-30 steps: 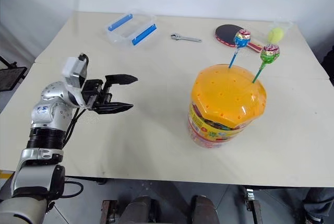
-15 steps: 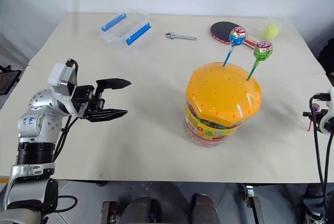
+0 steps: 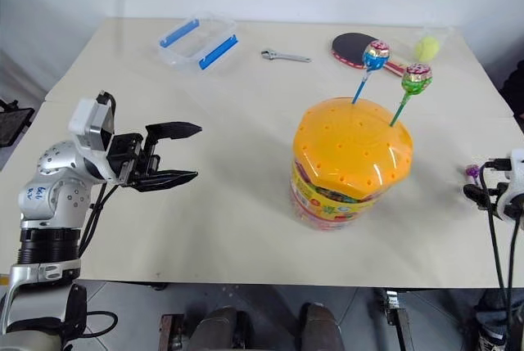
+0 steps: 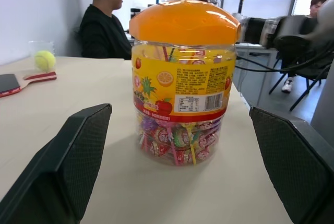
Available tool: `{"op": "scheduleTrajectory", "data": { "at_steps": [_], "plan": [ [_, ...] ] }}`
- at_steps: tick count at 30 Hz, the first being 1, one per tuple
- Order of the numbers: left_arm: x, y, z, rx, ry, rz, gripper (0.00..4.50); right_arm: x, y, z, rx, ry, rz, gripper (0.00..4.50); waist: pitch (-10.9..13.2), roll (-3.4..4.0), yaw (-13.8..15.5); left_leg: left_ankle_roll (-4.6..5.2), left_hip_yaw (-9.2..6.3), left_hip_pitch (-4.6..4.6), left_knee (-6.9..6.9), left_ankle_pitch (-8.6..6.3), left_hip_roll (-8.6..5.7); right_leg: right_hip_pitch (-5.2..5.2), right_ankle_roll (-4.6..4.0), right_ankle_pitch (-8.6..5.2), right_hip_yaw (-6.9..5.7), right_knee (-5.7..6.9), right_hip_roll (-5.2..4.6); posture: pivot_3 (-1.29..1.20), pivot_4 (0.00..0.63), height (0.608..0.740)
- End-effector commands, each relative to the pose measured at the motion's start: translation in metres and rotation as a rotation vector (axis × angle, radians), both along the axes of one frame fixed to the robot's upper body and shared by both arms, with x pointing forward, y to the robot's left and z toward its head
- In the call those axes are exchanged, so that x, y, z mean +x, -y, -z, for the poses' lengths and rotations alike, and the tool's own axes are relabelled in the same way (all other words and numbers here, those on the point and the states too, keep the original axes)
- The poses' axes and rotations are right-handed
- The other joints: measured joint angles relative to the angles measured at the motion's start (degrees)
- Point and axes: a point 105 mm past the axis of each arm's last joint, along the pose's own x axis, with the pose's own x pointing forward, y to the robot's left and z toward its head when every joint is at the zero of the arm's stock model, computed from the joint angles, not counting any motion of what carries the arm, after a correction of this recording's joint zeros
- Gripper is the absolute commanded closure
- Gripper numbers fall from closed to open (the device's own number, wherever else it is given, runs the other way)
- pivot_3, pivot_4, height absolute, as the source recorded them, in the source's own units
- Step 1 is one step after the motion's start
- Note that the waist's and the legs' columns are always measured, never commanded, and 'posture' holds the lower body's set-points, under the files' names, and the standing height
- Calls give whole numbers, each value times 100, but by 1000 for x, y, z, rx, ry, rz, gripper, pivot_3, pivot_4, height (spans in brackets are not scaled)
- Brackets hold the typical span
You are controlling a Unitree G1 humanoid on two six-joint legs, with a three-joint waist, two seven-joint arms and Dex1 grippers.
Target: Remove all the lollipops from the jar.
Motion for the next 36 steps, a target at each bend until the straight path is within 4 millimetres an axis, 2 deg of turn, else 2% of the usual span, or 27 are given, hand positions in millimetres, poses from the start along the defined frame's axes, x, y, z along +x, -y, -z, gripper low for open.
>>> {"op": "scheduleTrajectory", "data": {
  "at_steps": [1, 6, 8, 11, 15, 18, 23, 27, 31, 36],
  "plan": [
    [-2, -2, -10, -13, 28, 15, 0, -24, -23, -67, -54, 185, -166, 19, 0, 2, 32, 0, 1, -1, -2, 0, -2, -1, 0, 0, 1, -2, -1, 0, 150, 740],
    [1, -2, -11, -9, 23, 25, 0, -66, -71, -113, -55, 337, -412, 19, 0, 1, 118, 0, 6, 3, 0, 0, 0, 0, 1, 1, 8, -4, 4, 0, 150, 740],
    [1, -2, -11, -8, 22, 27, 0, -75, -82, -123, -56, 378, -476, 19, -2, -2, 124, 0, 6, 3, 2, 0, -1, 1, 1, 1, 10, -5, 5, 0, 150, 740],
    [3, -3, -12, -1, 24, 30, 0, -94, -118, -142, -44, 451, -694, 19, -2, -4, 132, 0, 6, 5, 3, 0, -2, 4, 2, 1, 10, -6, 5, 0, 150, 740],
    [4, -3, -14, 4, 33, 46, 0, -84, -150, -160, -33, 522, -838, 19, -3, -15, 117, 0, 3, 5, 10, 0, -3, 6, 2, 1, 10, -3, 5, 0, 150, 740],
    [5, -1, -17, 4, 50, 55, 0, -74, -176, -161, -3, 506, -962, 19, -3, -15, 102, 0, 3, 6, 16, 0, -2, 6, 4, 3, 12, 1, 5, 0, 150, 740],
    [0, -4, -23, -4, 79, 49, 0, -60, -197, -163, 52, 533, -1047, 19, -3, -15, 118, 1, -2, 5, 17, -1, -5, 3, 4, 3, 6, 11, 2, 0, 150, 740],
    [-3, -7, -25, 2, 99, 37, 0, -50, -204, -164, 82, 555, -1063, 19, -2, -17, 119, 2, -8, 1, 21, -1, -6, 4, 4, 3, 2, 12, 1, 0, 150, 740],
    [-5, -9, -26, 6, 107, 29, 0, -48, -200, -168, 107, 586, -1054, 892, -2, -16, 120, 2, -9, 1, 22, -1, -7, 4, 4, 3, 1, 15, 0, 0, 150, 740],
    [-6, -10, -26, 6, 112, 27, 0, -50, -197, -177, 97, 615, -1050, 2685, -2, -16, 118, 2, -8, 1, 23, -1, -6, 4, 4, 3, 1, 15, 0, 0, 150, 740]
  ]
}}
